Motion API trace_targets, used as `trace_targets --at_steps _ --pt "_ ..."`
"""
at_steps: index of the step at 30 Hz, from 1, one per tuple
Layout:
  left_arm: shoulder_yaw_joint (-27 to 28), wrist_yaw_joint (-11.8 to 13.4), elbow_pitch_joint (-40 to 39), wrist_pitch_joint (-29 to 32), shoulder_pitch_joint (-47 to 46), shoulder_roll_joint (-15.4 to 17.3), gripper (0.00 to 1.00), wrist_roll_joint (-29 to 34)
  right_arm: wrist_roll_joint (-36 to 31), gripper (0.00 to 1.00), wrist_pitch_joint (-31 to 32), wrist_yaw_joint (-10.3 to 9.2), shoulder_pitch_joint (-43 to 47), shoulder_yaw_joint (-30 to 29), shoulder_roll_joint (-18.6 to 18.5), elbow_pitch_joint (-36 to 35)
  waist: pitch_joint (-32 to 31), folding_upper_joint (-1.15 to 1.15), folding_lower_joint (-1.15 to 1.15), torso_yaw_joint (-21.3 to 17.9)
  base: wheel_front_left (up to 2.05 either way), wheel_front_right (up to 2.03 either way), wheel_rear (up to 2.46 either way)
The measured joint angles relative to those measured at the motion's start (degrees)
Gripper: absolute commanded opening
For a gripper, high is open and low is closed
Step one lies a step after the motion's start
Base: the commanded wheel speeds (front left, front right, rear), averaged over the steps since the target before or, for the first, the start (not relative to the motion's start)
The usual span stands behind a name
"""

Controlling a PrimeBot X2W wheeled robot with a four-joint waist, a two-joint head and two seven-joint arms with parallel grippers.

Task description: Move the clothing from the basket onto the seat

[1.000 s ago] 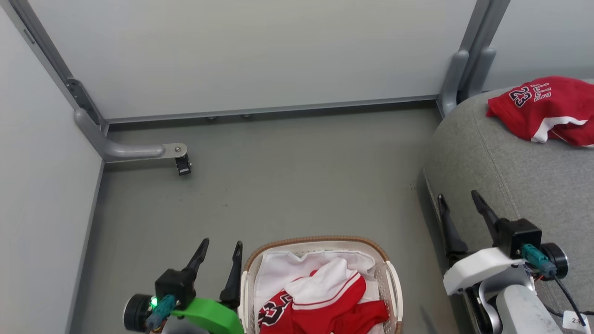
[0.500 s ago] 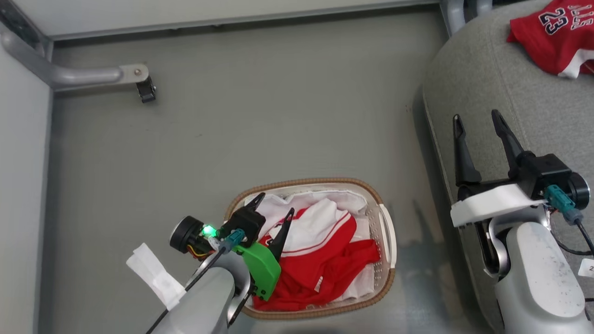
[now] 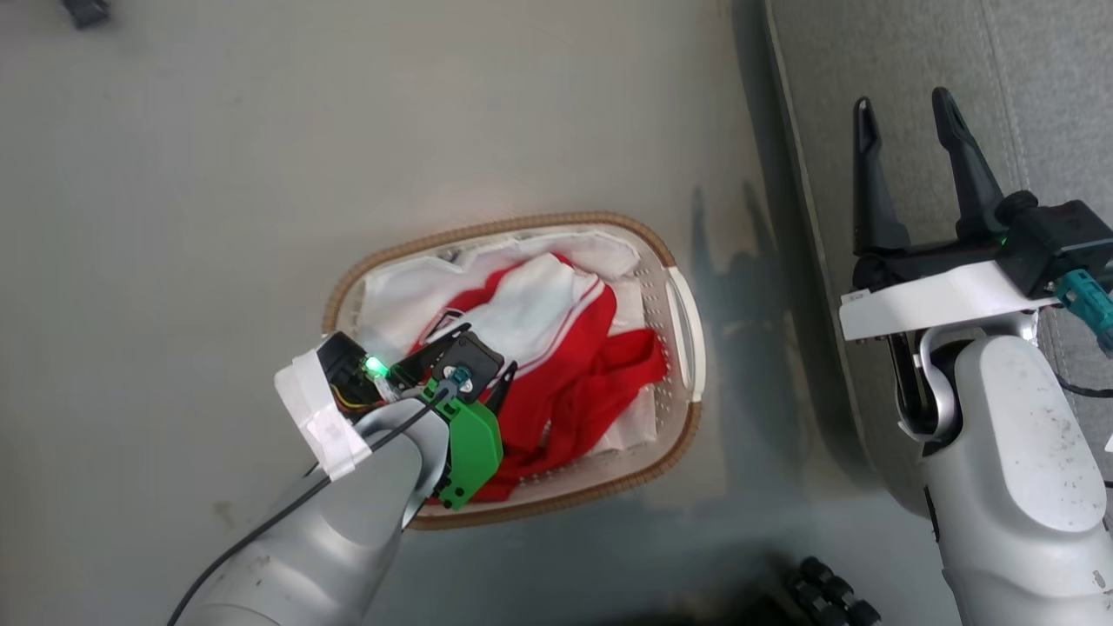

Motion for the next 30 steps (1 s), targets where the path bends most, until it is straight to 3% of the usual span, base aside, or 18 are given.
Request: trace_targets --at_steps 5,19,21,22,23,30 --pt "-2.36 -0.01 3.88 1.41 -3.24 0.16 1.0 -1.08 1.86 1.0 0.0 0.0 -1.25 0.7 0.01 -0.76 5.59 0.0 0.0 -2.5 0.0 0.0 0.0" --pt "-1.62 0.33 9.22 4.45 -8.41 3.79 1.0 -4.04 4.53 1.0 0.0 0.0 -3.58 2.29 0.04 -1.71 15.48 0.0 0.0 -8.51 0.0 0.0 0.0" --pt "-1.4 0.33 9.34 4.43 -8.44 3.89 0.35 -4.42 4.59 1.0 0.0 0.0 -3.81 2.44 0.04 -1.74 16.04 0.0 0.0 -9.03 0.0 0.0 0.0" --pt "-1.32 0.33 9.37 4.39 -8.44 3.88 0.14 -4.71 4.59 1.0 0.0 0.0 -3.84 2.45 0.04 -1.72 16.24 0.0 0.0 -9.24 0.0 0.0 0.0" --pt "-1.27 0.33 9.43 4.15 -8.44 3.85 0.0 -5.0 4.59 1.0 0.0 0.0 -3.86 2.45 0.04 -1.69 16.34 0.0 0.0 -9.36 0.0 0.0 0.0" --pt "-1.46 0.27 9.26 0.56 -7.78 2.98 0.0 -6.2 3.45 1.0 0.0 0.0 -3.84 2.41 0.07 -0.6 14.43 0.0 0.0 -8.78 0.0 0.0 0.0"
